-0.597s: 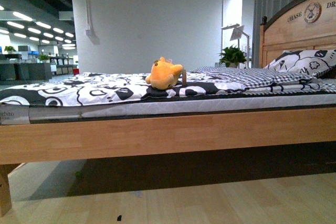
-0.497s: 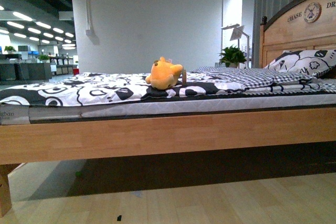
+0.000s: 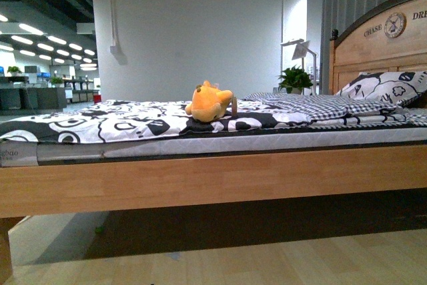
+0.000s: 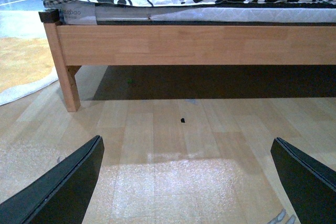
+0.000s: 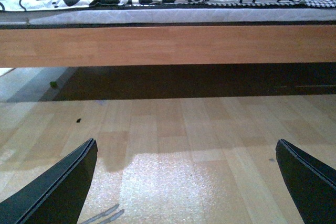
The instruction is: Put away toys
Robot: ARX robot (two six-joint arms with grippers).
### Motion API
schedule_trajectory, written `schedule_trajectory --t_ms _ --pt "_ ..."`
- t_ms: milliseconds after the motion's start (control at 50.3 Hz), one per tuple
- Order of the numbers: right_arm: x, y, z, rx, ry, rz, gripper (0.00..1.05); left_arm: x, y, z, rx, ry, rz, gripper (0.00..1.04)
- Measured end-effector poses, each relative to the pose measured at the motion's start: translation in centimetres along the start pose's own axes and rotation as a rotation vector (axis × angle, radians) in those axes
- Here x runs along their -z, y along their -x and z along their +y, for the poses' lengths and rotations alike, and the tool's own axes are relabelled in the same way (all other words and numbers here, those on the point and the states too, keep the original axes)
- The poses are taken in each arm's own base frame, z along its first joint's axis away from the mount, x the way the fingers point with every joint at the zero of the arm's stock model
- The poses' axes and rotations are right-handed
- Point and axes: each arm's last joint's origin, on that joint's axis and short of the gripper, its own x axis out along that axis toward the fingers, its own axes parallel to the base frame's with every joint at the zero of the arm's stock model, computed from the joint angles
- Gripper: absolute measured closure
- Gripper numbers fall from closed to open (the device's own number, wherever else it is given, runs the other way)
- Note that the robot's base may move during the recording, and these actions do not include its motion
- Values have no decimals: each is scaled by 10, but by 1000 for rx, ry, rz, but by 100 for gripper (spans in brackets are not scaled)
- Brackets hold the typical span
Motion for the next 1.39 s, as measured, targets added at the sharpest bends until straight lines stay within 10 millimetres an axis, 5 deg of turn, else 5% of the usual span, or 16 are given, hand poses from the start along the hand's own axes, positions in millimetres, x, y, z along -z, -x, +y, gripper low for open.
schedule_trajectory --t_ms 1392 --pt "0 0 0 1 0 0 0 0 0 0 0 0 0 6"
